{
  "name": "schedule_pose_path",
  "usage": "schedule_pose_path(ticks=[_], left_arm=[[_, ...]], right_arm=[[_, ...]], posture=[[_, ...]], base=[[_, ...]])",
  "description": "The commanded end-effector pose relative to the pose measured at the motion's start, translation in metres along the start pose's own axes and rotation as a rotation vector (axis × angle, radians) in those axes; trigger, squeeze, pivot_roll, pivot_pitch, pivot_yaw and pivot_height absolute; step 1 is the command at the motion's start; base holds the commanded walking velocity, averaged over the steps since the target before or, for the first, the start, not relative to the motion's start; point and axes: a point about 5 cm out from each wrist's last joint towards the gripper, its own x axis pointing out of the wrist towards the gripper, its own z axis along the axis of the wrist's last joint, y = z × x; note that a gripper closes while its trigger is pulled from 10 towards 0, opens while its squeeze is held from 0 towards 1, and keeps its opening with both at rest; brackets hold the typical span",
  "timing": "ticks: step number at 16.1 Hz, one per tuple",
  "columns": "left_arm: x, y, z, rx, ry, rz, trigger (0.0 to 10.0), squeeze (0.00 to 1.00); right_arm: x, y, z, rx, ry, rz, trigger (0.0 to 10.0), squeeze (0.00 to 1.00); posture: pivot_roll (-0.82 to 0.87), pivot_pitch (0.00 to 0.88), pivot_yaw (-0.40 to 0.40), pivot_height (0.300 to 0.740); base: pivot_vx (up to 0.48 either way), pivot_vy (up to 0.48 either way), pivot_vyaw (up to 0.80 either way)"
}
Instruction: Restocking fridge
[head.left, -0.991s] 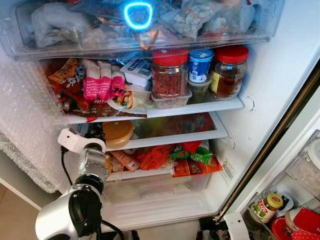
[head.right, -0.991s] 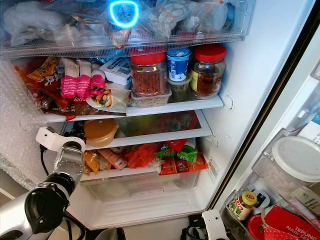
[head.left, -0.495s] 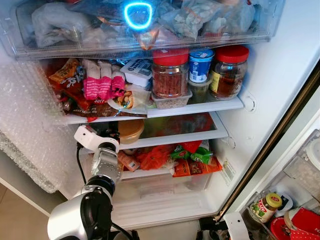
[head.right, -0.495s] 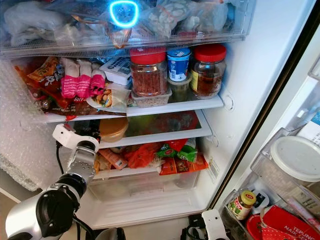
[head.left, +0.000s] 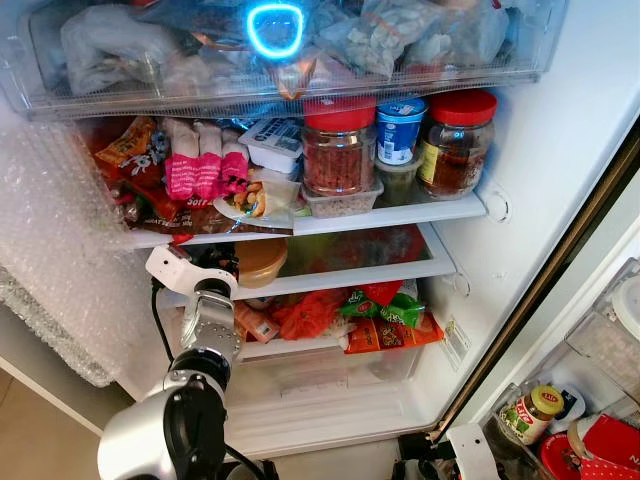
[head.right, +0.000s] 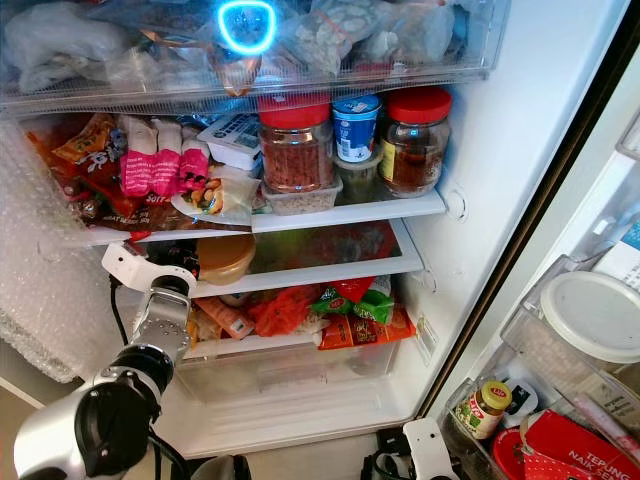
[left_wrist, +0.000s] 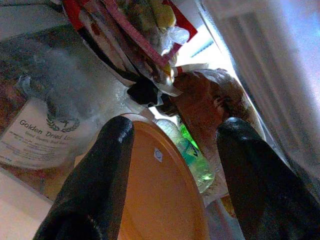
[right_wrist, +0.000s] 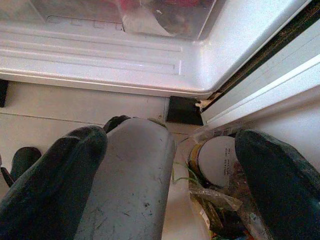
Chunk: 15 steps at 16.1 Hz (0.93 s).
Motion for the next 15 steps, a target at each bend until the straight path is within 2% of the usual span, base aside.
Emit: schedule_pose_path(ticks=[1, 3, 4, 7, 8, 12, 15], left_arm=[[-0.001, -0.003, 0.001, 0.021, -0.01, -0.046, 10.0, 0.0], [-0.009, 0.002, -0.004, 0.044, -0.004, -0.071, 10.0, 0.0], [-0.013, 0.002, -0.007, 0.087, 0.002, -0.111, 10.0, 0.0], [-0.027, 0.014, -0.01, 0.086, 0.014, -0.127, 10.0, 0.0], [-0.033, 0.017, -0.011, 0.115, 0.021, -0.144, 10.0, 0.0], [-0.043, 0.021, -0.005, 0.12, 0.02, -0.156, 10.0, 0.0], [-0.056, 0.029, -0.009, 0.137, 0.076, -0.143, 10.0, 0.0]], right_arm=[[-0.004, 0.01, -0.024, 0.004, 0.097, 0.039, 10.0, 0.0], [-0.004, 0.01, -0.024, 0.005, 0.095, 0.038, 10.0, 0.0], [-0.004, 0.01, -0.023, 0.005, 0.094, 0.037, 10.0, 0.0], [-0.004, 0.01, -0.022, 0.003, 0.093, 0.039, 10.0, 0.0], [-0.004, 0.01, -0.022, 0.002, 0.092, 0.038, 10.0, 0.0], [-0.004, 0.01, -0.022, 0.001, 0.089, 0.037, 10.0, 0.0], [-0.004, 0.009, -0.022, -0.002, 0.09, 0.037, 10.0, 0.0]], posture=[[-0.17, 0.0, 0.032, 0.619], [-0.17, 0.0, 0.032, 0.619], [-0.17, 0.0, 0.031, 0.619], [-0.16, 0.0, 0.032, 0.619], [-0.16, 0.0, 0.031, 0.619], [-0.16, 0.0, 0.03, 0.619], [-0.15, 0.0, 0.029, 0.619]], base=[[0.0, 0.0, 0.0], [0.0, 0.0, 0.0], [0.0, 0.0, 0.0], [0.0, 0.0, 0.0], [0.0, 0.0, 0.0], [0.0, 0.0, 0.0], [0.0, 0.0, 0.0]])
